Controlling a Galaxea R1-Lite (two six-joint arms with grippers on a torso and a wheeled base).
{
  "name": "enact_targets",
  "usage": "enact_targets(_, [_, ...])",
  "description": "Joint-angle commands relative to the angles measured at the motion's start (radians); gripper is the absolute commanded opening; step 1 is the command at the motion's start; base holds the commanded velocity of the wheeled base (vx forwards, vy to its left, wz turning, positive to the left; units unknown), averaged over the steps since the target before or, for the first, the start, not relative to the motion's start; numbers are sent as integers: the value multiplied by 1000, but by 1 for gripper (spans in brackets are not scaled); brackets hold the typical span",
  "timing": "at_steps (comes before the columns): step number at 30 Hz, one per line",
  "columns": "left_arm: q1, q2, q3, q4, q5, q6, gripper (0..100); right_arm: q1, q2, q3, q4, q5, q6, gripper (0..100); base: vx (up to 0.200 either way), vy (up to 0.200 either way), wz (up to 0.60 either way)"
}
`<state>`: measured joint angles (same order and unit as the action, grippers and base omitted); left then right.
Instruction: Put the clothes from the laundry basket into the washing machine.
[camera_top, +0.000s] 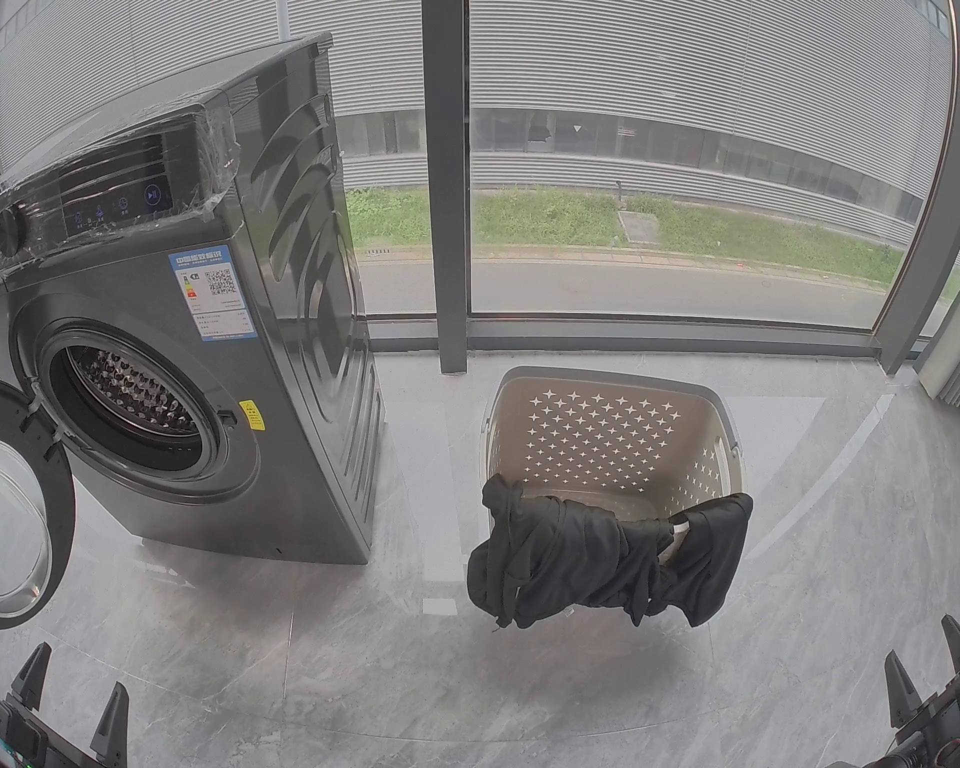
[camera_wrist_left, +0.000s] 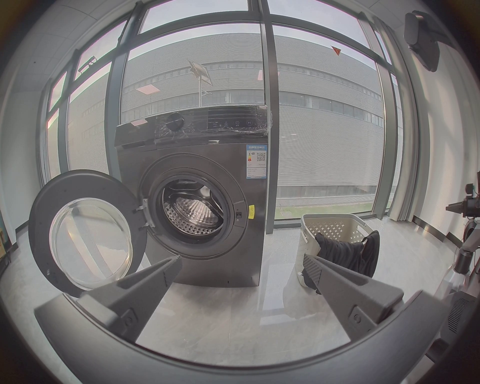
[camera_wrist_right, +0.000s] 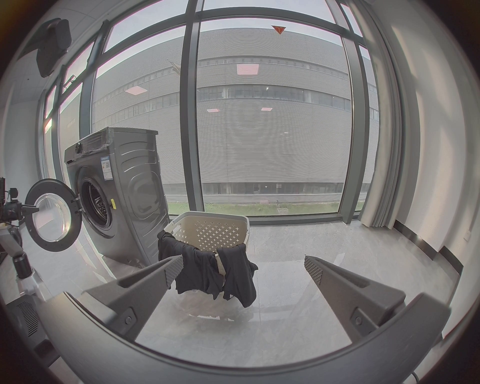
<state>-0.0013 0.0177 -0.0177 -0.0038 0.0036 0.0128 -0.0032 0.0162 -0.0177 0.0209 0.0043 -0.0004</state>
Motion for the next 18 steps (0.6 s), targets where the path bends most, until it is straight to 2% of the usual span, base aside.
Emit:
enact_targets(1, [0,-15,16,-1,1,1,100,0,-16,8,1,0,0,100,200,0,0])
enact_targets(4, [0,-15,16,-1,1,3,100,0,-16,8,-1,0,0,100,200,0,0])
enact_targets(12, [1,-15,16,1,3,0,100,0,-16,8,-1,0,0,100,0,0,0])
enact_targets(18, [1,-15,16,1,3,1,100,-1,-16,8,-1,-4,5,100,0,-200,0])
